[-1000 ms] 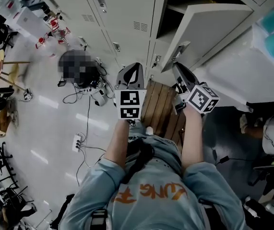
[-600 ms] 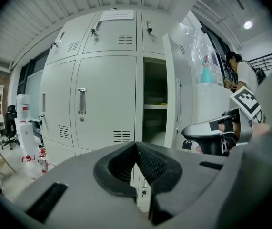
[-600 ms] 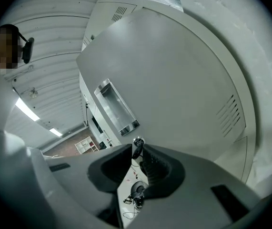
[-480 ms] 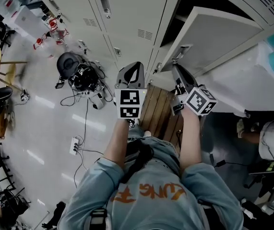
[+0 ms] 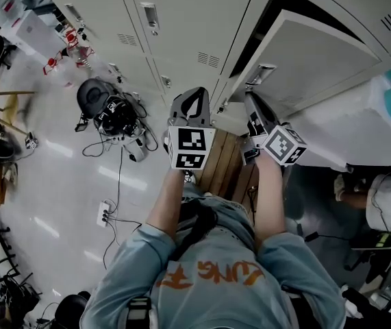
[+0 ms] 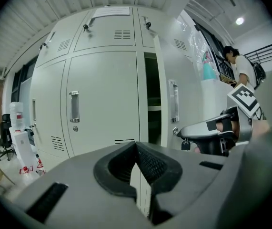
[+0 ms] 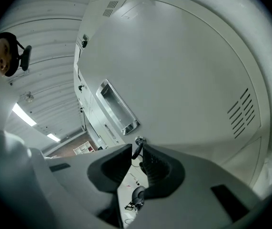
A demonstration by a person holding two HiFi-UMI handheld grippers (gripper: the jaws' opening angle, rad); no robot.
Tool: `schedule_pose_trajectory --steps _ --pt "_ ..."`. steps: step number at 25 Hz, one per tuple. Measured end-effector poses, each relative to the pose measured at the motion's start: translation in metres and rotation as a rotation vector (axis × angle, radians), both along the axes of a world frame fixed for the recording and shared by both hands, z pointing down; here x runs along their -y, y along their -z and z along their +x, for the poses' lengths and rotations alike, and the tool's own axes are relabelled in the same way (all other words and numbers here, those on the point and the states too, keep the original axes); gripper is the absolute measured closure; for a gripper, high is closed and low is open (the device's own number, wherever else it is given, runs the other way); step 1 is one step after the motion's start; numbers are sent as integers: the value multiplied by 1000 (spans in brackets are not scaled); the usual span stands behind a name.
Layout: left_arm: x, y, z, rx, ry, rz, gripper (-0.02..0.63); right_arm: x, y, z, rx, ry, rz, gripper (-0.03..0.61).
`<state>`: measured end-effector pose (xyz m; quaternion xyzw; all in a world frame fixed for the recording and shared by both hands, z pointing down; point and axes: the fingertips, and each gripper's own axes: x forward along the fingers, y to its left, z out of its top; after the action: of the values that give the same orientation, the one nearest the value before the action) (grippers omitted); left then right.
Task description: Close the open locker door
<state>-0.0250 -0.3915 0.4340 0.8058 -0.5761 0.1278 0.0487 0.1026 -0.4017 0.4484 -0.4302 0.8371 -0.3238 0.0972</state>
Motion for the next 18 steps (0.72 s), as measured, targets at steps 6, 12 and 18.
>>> schedule_pose_trajectory --steps 6,12,18 --pt "11 -6 -7 0 0 -13 592 14 -1 -1 34 -29 10 495" --pt "23 -11 -15 -8 3 -18 592 28 -4 -1 72 -72 10 495" --pt "35 -13 -25 -20 2 -24 592 41 -5 -3 97 -105 -6 495"
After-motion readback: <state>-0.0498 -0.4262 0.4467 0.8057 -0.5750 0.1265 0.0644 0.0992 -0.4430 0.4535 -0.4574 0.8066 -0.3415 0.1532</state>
